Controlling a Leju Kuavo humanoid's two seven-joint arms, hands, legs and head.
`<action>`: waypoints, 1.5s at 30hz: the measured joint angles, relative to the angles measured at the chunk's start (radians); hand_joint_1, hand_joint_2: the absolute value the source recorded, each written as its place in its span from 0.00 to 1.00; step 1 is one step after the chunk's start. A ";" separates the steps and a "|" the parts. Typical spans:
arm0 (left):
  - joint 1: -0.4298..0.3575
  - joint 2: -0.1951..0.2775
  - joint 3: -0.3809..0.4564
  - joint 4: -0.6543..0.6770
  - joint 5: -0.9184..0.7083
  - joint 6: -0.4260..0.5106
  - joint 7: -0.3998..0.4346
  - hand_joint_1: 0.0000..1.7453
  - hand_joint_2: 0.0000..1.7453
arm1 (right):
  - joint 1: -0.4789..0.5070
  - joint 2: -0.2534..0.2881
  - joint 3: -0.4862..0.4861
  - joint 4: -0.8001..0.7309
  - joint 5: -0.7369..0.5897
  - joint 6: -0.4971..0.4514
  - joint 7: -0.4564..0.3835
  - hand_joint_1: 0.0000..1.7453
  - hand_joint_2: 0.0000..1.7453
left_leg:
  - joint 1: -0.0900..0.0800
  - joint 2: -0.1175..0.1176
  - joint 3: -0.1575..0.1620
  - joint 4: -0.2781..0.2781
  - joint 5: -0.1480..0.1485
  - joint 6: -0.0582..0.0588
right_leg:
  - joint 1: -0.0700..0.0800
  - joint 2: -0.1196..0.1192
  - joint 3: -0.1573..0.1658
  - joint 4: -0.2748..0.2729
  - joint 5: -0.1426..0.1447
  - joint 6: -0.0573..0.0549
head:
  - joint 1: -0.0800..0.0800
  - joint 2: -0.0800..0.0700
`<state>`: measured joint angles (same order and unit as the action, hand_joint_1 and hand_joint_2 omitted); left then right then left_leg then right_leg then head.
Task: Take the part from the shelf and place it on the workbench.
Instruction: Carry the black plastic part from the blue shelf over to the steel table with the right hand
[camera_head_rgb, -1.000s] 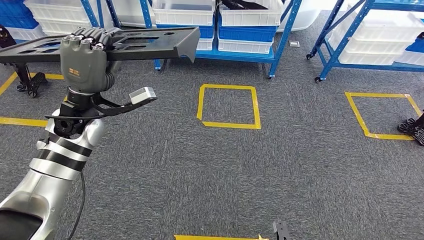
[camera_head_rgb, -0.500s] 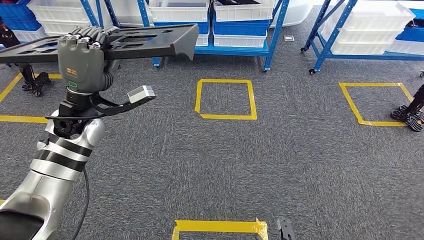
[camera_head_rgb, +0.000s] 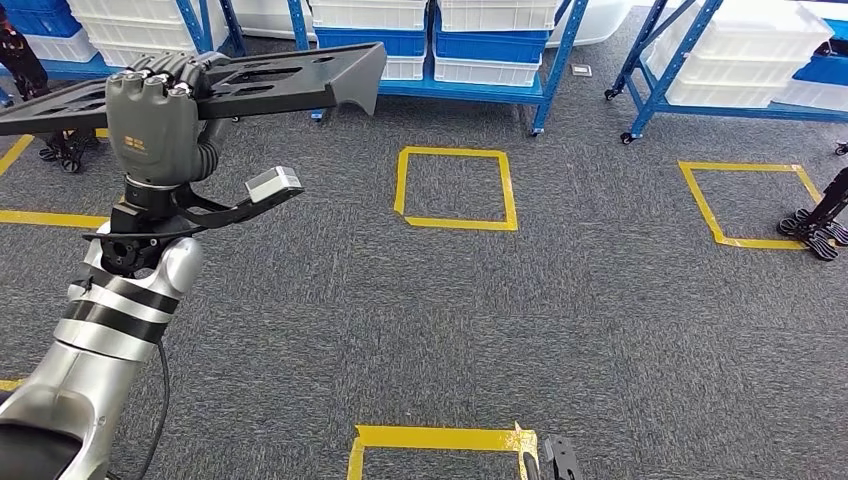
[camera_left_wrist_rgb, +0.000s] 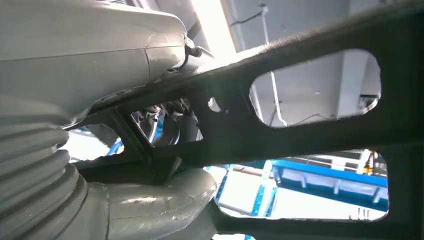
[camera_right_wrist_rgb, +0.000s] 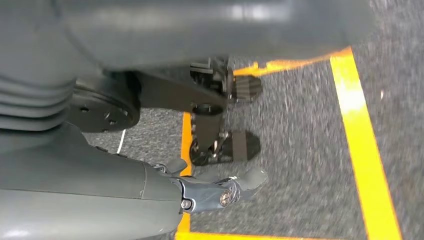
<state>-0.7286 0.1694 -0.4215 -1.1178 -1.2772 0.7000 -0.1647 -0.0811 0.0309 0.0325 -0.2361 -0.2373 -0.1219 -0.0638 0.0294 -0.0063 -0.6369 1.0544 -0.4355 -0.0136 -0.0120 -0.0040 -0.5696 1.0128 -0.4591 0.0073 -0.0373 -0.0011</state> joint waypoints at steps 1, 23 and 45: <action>0.000 0.000 0.000 0.000 0.000 0.000 0.001 1.00 1.00 | -0.001 0.000 0.000 0.000 0.006 0.000 -0.003 0.00 0.00 | -0.001 0.000 -0.002 0.000 0.001 0.002 | 0.000 0.000 -0.001 -0.002 0.003 0.000 | 0.000 0.000; -0.008 0.011 0.000 0.000 -0.012 0.000 0.013 1.00 1.00 | -0.004 -0.002 0.034 0.000 0.069 -0.036 -0.013 0.00 0.00 | -0.001 -0.080 -0.046 -0.025 0.069 0.005 | -0.018 0.052 0.016 0.011 -0.028 0.052 | 0.005 0.000; -0.019 0.011 0.000 0.007 -0.019 0.000 0.009 1.00 1.00 | -0.006 0.000 0.043 -0.002 0.081 -0.039 -0.017 0.00 0.00 | -0.014 0.007 -0.038 -0.014 0.046 0.029 | 0.007 -0.034 -0.057 0.160 -0.098 0.008 | -0.003 0.000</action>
<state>-0.7474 0.1805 -0.4216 -1.1108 -1.2958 0.7002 -0.1558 -0.0872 0.0310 0.0752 -0.2378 -0.1566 -0.1610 -0.0810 0.0149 0.0003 -0.6752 1.0401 -0.3897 0.0151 -0.0045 -0.0376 -0.6270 1.1728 -0.5573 0.0158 -0.0399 -0.0010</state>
